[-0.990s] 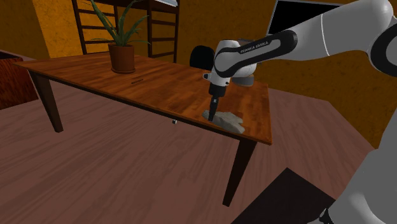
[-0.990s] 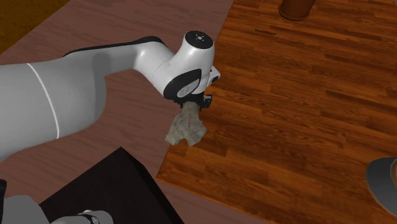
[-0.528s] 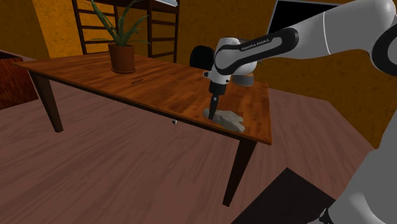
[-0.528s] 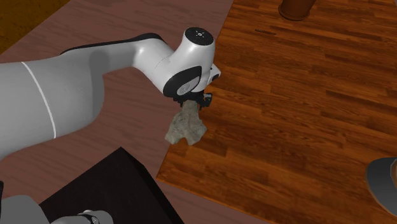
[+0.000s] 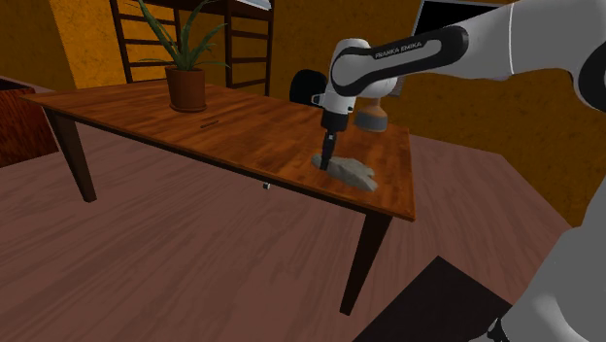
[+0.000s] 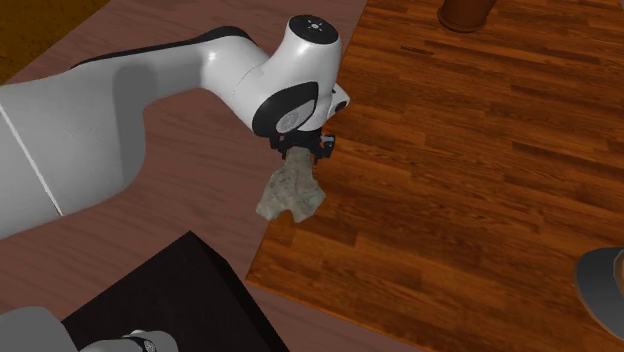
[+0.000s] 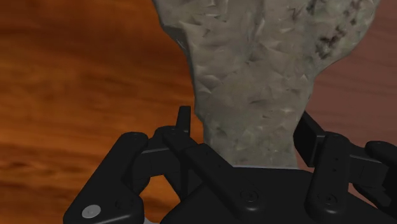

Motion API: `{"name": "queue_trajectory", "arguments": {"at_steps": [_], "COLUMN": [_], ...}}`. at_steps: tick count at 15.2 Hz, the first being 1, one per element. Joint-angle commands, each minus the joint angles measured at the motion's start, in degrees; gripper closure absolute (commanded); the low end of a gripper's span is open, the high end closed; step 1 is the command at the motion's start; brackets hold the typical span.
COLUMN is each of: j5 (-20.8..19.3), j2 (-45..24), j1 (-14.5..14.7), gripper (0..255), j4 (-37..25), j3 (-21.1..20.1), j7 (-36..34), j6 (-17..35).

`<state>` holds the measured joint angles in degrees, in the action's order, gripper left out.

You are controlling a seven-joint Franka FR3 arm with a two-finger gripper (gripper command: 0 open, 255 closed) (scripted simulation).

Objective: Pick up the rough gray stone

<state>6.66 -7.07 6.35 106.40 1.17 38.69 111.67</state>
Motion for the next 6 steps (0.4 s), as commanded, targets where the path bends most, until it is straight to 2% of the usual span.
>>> {"name": "queue_trajectory", "arguments": {"at_steps": [1, 6], "j5": [-0.09, -0.19], "j2": [0.54, 0.98], "j1": [-0.04, -0.06], "gripper": [255, 255], "j4": [-1.11, -2.98], "j3": [0.04, 0.06], "j7": [-0.14, -0.38], "j6": [-1.62, -3.93]}}
